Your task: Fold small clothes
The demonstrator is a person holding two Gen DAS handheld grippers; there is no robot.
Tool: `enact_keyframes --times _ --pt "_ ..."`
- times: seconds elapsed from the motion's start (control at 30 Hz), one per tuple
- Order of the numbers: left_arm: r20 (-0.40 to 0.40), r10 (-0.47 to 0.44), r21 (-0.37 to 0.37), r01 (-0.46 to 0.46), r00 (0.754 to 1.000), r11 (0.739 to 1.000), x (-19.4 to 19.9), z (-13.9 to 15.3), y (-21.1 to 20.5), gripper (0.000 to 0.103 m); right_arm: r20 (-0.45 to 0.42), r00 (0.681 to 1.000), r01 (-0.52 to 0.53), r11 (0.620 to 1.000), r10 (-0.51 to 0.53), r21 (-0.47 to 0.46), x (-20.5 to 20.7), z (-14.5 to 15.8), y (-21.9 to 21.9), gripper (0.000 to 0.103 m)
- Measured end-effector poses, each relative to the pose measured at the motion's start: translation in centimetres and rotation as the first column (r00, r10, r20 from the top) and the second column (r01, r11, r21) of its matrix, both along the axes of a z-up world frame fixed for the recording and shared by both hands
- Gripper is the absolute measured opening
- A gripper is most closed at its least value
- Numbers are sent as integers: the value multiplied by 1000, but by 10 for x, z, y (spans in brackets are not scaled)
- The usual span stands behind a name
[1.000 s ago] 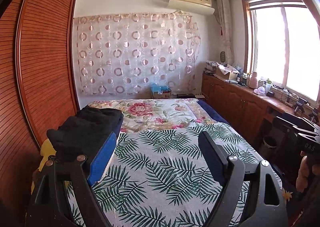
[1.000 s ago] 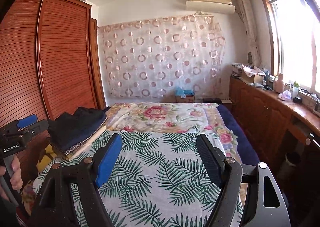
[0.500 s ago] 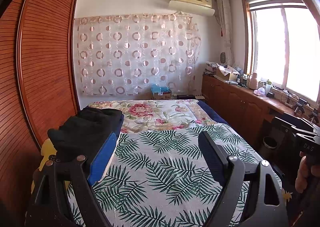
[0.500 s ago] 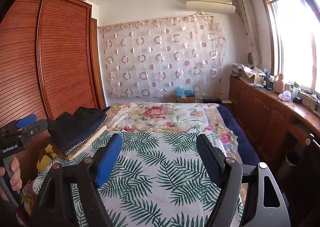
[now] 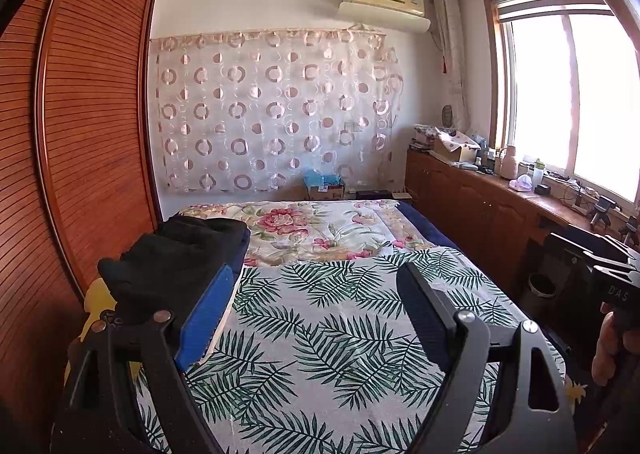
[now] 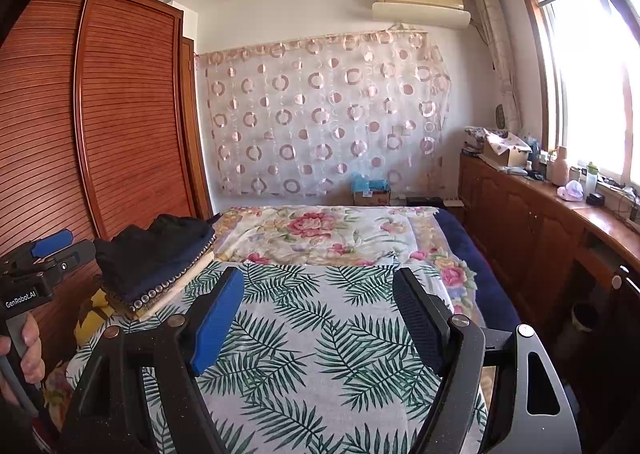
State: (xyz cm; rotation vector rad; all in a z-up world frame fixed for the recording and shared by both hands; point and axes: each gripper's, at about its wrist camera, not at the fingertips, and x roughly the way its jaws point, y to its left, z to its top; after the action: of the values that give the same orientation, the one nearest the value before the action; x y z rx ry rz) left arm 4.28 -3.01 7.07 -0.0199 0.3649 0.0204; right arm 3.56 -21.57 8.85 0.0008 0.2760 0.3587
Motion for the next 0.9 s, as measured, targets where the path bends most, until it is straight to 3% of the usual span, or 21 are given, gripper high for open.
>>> enact_keyframes --times 0.9 --pt "3 -1 1 1 1000 1000 0 -3 2 85 7 1000 2 1000 -2 1 4 -2 0 78"
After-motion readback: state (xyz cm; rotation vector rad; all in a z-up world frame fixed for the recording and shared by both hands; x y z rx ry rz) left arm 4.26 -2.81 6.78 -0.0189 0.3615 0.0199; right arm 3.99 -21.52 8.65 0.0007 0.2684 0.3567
